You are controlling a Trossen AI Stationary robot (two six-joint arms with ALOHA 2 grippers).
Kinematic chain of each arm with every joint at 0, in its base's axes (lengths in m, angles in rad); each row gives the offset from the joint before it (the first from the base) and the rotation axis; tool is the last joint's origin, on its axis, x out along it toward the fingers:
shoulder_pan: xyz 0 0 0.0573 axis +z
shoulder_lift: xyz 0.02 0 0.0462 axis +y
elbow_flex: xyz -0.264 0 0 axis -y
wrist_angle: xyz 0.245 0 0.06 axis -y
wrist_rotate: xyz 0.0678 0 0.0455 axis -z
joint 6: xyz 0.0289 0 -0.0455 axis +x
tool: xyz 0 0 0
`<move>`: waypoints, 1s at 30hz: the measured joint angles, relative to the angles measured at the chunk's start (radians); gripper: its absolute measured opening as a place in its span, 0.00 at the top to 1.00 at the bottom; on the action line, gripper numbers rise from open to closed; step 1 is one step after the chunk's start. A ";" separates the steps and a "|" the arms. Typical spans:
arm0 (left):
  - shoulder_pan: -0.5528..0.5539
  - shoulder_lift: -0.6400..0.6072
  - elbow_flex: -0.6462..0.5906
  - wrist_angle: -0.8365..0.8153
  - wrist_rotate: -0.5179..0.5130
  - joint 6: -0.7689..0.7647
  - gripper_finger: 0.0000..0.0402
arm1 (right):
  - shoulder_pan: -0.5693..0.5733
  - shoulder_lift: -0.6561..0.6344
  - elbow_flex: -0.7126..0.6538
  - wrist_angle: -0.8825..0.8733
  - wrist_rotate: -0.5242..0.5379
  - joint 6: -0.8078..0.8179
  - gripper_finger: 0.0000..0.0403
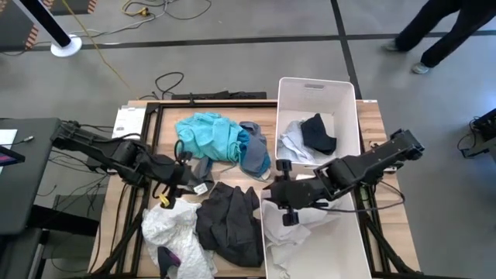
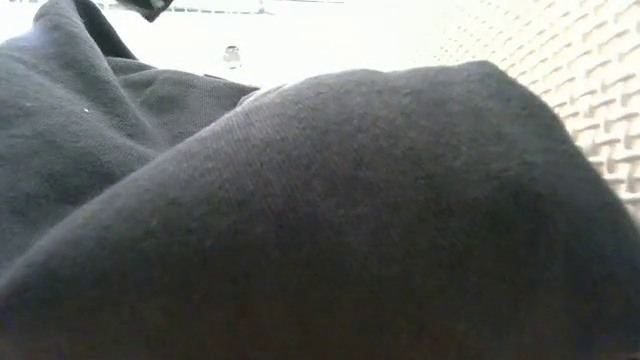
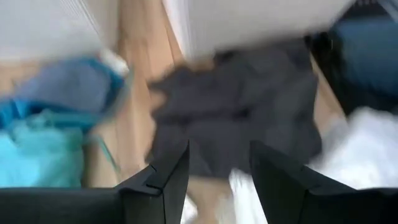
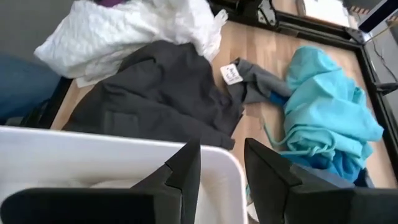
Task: Sort clothes
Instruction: Put the white shirt into the bottom white laundry bin
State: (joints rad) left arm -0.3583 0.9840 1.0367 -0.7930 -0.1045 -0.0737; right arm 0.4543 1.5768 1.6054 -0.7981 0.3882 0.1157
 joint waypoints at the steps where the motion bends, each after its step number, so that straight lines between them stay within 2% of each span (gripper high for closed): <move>1: -0.012 0.000 0.000 -0.033 0.000 -0.006 0.59 | 0.007 0.000 0.000 -0.006 0.000 0.006 0.66; 4: -0.060 0.000 0.000 -0.091 0.003 -0.041 0.54 | 0.025 0.000 -0.007 -0.007 0.000 0.015 0.66; 8: -0.115 0.019 0.000 -0.095 -0.027 -0.103 0.37 | 0.040 0.000 -0.019 -0.008 0.000 0.016 0.66; 12: -0.142 0.057 0.000 -0.160 0.022 -0.229 0.23 | 0.043 0.000 -0.024 -0.010 0.001 0.031 0.66; 15: -0.170 0.107 0.000 -0.252 0.049 -0.331 0.17 | 0.043 0.000 -0.024 -0.010 0.001 0.041 0.66; 21: -0.249 0.217 0.000 -0.254 0.101 -0.423 0.14 | 0.052 0.000 -0.024 -0.010 0.002 0.042 0.66; 30: -0.272 0.381 -0.022 -0.148 0.103 -0.382 0.14 | 0.057 0.000 -0.024 -0.010 0.003 0.056 0.66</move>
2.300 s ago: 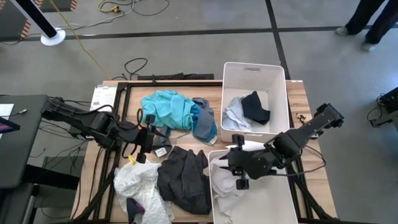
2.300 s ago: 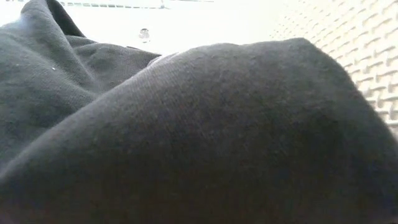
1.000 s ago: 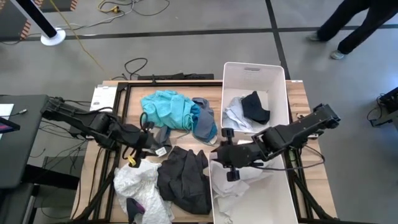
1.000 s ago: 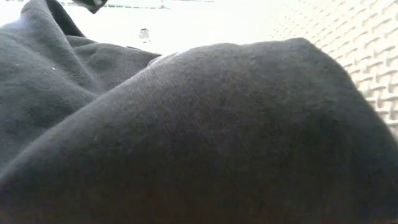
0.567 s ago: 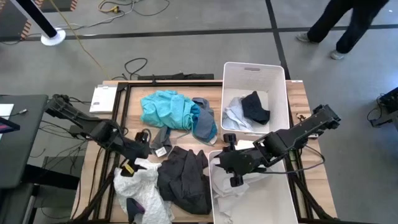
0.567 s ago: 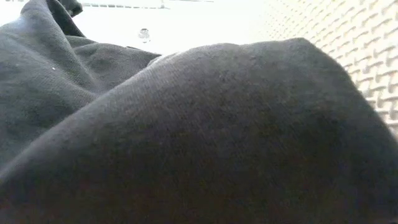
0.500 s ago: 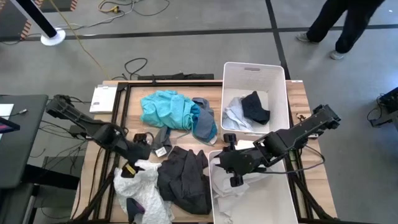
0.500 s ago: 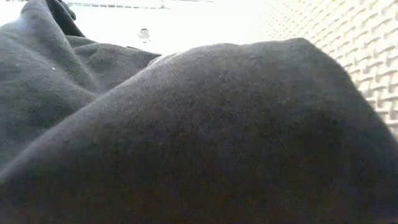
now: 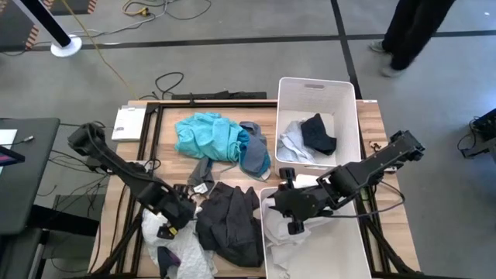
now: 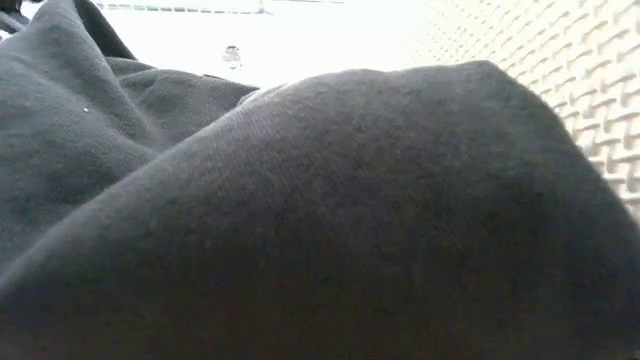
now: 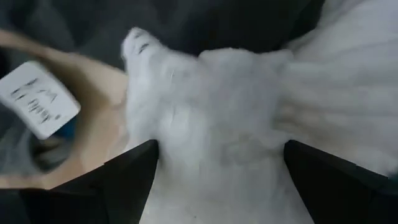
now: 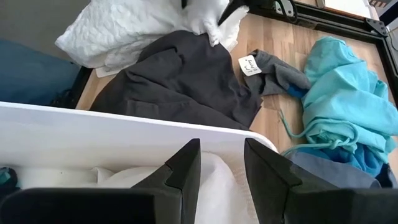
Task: Sort clothes
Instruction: Put the white shirt into the bottom white laundry bin
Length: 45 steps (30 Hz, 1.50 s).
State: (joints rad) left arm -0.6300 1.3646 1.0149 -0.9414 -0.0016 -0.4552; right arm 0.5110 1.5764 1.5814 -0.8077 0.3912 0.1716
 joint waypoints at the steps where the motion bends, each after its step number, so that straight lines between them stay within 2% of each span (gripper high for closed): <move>1: 0.000 0.013 -0.018 0.030 0.008 0.003 0.14 | 0.000 0.000 0.000 0.000 0.000 0.004 0.66; 5: 0.003 0.077 -0.087 0.069 0.030 0.012 0.15 | 0.012 0.000 0.000 0.001 0.001 0.007 0.66; 8: 0.004 0.111 -0.122 0.063 0.031 0.023 0.24 | 0.020 0.000 0.000 0.001 0.003 0.007 0.66; 11: 0.004 0.125 -0.131 0.061 0.032 0.062 0.43 | 0.022 0.000 0.000 0.001 0.004 0.007 0.66; 16: 0.015 0.101 -0.122 0.050 0.031 0.173 0.89 | 0.022 0.000 0.000 0.001 0.004 0.012 0.66; 17: 0.020 0.090 -0.116 0.039 0.021 0.188 0.92 | 0.022 0.000 0.000 0.001 0.004 0.012 0.66; 19: 0.029 0.069 -0.098 -0.001 -0.026 0.212 0.92 | 0.022 0.000 0.000 0.001 0.004 0.012 0.66; 26: 0.054 -0.060 0.015 -0.184 -0.364 0.252 0.92 | 0.021 0.000 0.000 0.001 0.006 0.012 0.66; 33: 0.076 -0.216 0.155 -0.232 -0.650 0.311 0.92 | 0.015 0.000 0.000 0.006 0.008 0.010 0.66; 39: 0.082 -0.280 0.305 -0.194 -0.811 0.414 0.92 | 0.005 0.000 0.000 0.061 0.007 -0.018 0.66; 45: 0.082 -0.288 0.389 -0.098 -0.854 0.504 0.92 | -0.017 0.044 0.003 0.177 0.008 -0.105 0.65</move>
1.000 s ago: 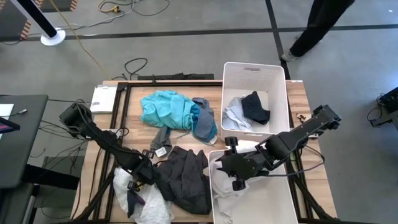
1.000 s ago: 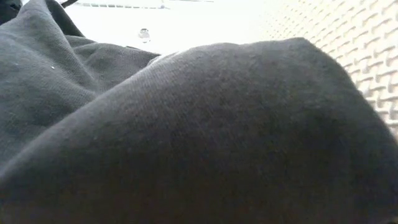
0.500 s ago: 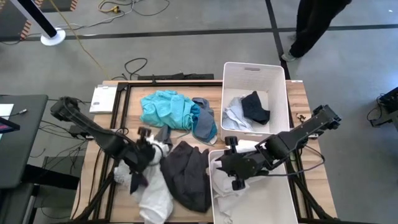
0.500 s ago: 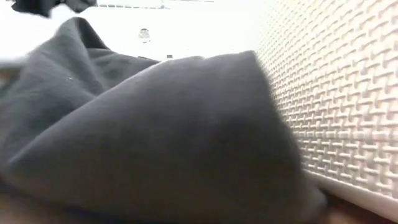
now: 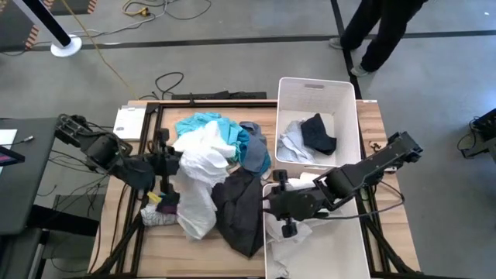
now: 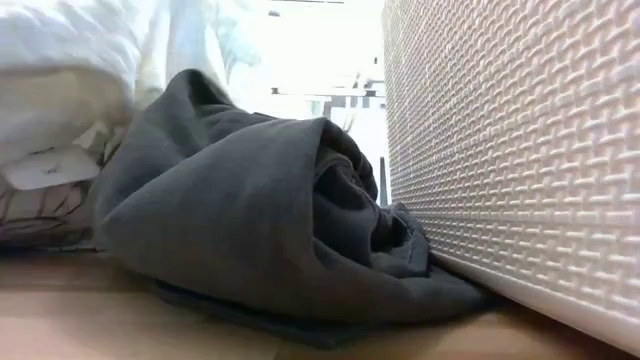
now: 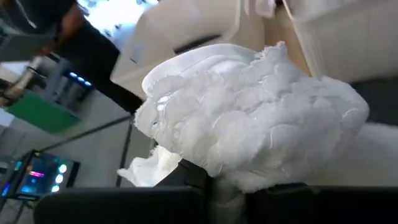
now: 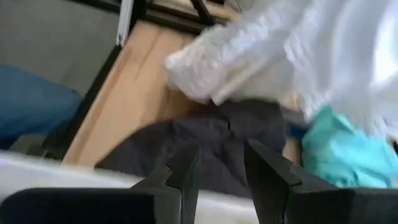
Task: Sort clothes
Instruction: Put the white shirt into the bottom white laundry bin
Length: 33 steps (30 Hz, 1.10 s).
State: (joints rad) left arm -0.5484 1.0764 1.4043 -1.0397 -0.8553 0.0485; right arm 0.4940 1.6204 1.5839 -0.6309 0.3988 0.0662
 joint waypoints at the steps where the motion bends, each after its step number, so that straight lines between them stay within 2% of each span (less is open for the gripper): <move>1: 0.000 0.002 0.005 0.018 -0.012 0.012 0.92 | -0.005 0.007 0.001 0.019 -0.001 -0.021 0.65; 5: 0.001 0.007 0.009 0.088 -0.028 0.051 0.92 | -0.035 0.052 -0.001 0.084 0.002 -0.074 0.58; 10: 0.001 0.011 0.009 0.143 -0.075 0.085 0.92 | -0.095 0.071 -0.002 0.139 0.006 -0.093 0.41; 13: 0.001 0.011 0.009 0.177 -0.118 0.111 0.92 | -0.129 0.071 -0.001 0.234 -0.004 -0.093 0.32; 17: 0.001 0.010 0.009 0.253 -0.120 0.184 0.92 | -0.158 0.071 -0.001 0.357 -0.083 -0.094 0.25; 20: 0.001 0.011 0.009 0.345 -0.135 0.261 0.92 | -0.183 0.099 0.002 0.452 -0.135 -0.077 0.23; 26: 0.001 0.010 0.009 0.556 -0.155 0.435 0.92 | -0.227 0.197 -0.003 0.546 -0.130 -0.033 0.23; 30: 0.001 0.014 0.009 0.611 -0.133 0.469 0.92 | -0.256 0.255 -0.001 0.645 -0.046 -0.014 0.23; 33: 0.001 0.028 0.009 0.608 -0.124 0.456 0.92 | -0.264 0.272 -0.003 0.699 0.011 -0.034 0.28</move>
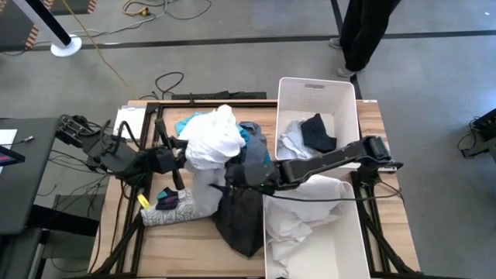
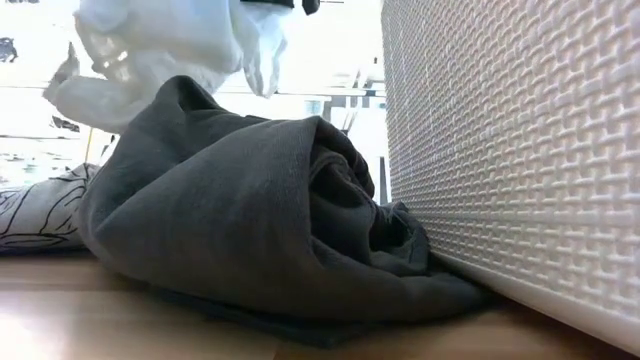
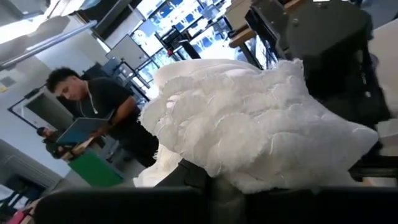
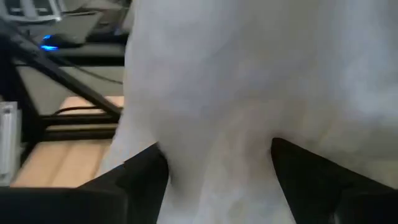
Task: Sort clothes
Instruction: Put the white shirt into the bottom white laundry bin
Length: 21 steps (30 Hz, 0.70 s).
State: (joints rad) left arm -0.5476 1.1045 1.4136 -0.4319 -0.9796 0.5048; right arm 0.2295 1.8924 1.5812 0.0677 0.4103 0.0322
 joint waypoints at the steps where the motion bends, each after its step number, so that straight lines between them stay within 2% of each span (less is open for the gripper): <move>1: 0.000 0.006 0.000 -0.001 0.003 -0.005 0.92 | -0.003 0.008 0.000 0.028 0.005 -0.011 0.31; 4: 0.000 0.013 0.000 0.001 0.034 -0.017 0.92 | -0.005 0.010 0.001 0.077 0.006 -0.050 0.48; 8: 0.005 0.030 0.000 0.052 0.085 -0.016 0.92 | -0.015 0.009 0.001 0.094 0.005 -0.112 0.87; 9: 0.005 0.036 0.000 0.066 0.099 -0.013 0.92 | -0.018 0.008 0.001 0.093 0.006 -0.126 0.93; 17: 0.005 0.056 -0.001 0.156 0.213 -0.010 0.92 | 0.000 -0.028 0.001 0.101 0.095 -0.214 0.99; 21: 0.004 0.059 -0.001 0.202 0.312 -0.011 0.92 | 0.017 -0.076 0.001 0.101 0.145 -0.275 0.99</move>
State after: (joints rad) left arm -0.5434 1.1637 1.4128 -0.2300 -0.6679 0.4936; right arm 0.2470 1.8165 1.5822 0.1685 0.5551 -0.2427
